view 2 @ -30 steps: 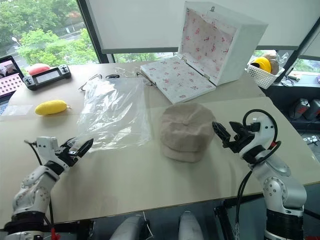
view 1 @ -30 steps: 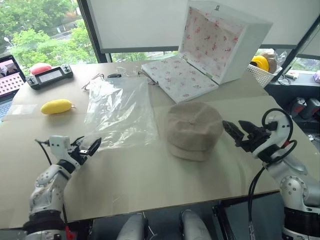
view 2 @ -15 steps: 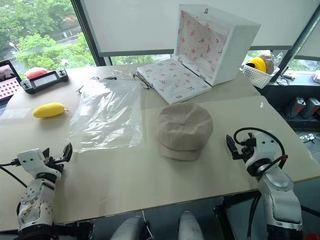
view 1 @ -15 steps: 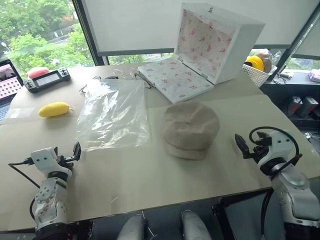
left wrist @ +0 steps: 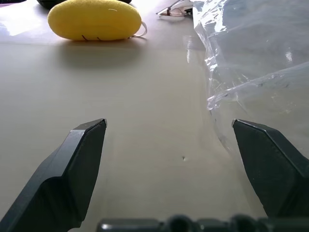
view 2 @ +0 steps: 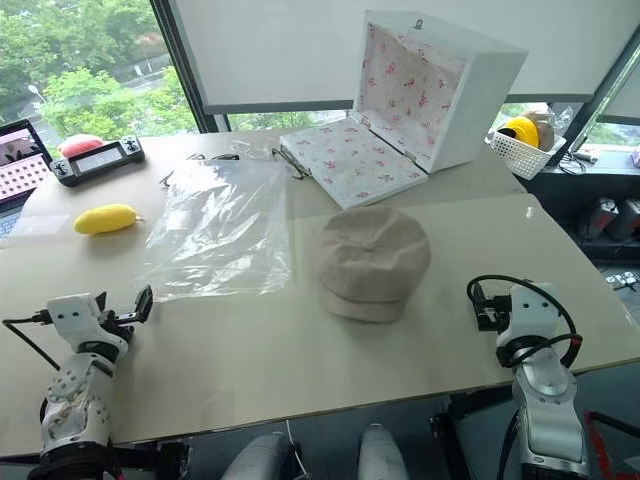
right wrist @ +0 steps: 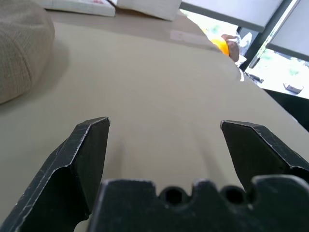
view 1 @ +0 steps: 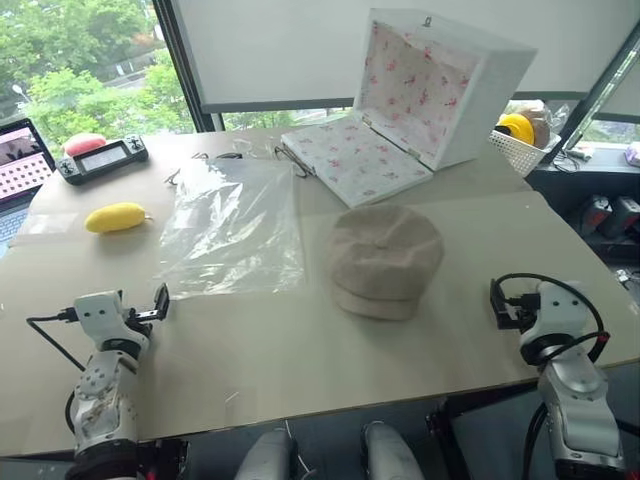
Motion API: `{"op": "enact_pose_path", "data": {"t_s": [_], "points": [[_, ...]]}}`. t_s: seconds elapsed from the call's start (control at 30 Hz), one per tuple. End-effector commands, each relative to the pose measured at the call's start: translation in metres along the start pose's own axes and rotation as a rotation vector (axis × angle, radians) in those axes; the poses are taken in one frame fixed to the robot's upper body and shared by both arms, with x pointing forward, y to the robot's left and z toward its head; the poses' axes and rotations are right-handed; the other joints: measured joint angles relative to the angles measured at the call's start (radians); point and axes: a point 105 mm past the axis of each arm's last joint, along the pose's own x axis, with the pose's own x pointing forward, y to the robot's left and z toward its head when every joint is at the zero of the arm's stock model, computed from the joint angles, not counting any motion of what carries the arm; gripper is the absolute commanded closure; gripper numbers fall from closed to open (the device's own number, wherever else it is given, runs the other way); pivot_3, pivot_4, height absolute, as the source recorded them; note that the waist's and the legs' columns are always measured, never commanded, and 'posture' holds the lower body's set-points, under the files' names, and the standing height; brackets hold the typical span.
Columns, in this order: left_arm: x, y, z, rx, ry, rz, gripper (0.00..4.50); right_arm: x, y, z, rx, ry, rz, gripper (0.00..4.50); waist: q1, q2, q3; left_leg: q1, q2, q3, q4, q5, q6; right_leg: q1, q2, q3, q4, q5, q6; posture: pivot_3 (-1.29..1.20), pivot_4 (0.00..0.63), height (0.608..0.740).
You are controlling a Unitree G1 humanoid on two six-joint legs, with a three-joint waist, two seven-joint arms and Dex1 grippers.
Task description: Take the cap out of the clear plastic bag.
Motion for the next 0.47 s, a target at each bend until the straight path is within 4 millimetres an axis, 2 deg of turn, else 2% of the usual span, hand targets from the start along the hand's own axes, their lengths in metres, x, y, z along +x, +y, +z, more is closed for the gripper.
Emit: {"op": "enact_pose_path", "data": {"t_s": [0.03, 0.47], "points": [[0.0017, -0.0013, -0.0107, 0.026, 0.038, -0.005, 0.01, -0.0011, -0.0063, 0.0116, 0.004, -0.056, -0.024, 0.11, 0.001, 0.001, -0.001, 0.0, 0.0, 0.0, 0.0, 0.0, 0.0, 0.0, 0.0, 0.0, 0.0, 0.0, 0.0, 0.0, 0.15, 0.74], [0.0082, -0.0037, -0.0141, 0.008, 0.05, -0.023, 0.01, -0.004, -0.0056, 0.0115, 0.003, -0.062, -0.017, 0.11, 0.003, 0.003, -0.002, 0.001, 0.0, 0.0, 0.0, 0.0, 0.0, 0.002, 0.0, 0.0, 0.0, 0.0, 0.001, 0.0, 0.15, 0.74]]}}
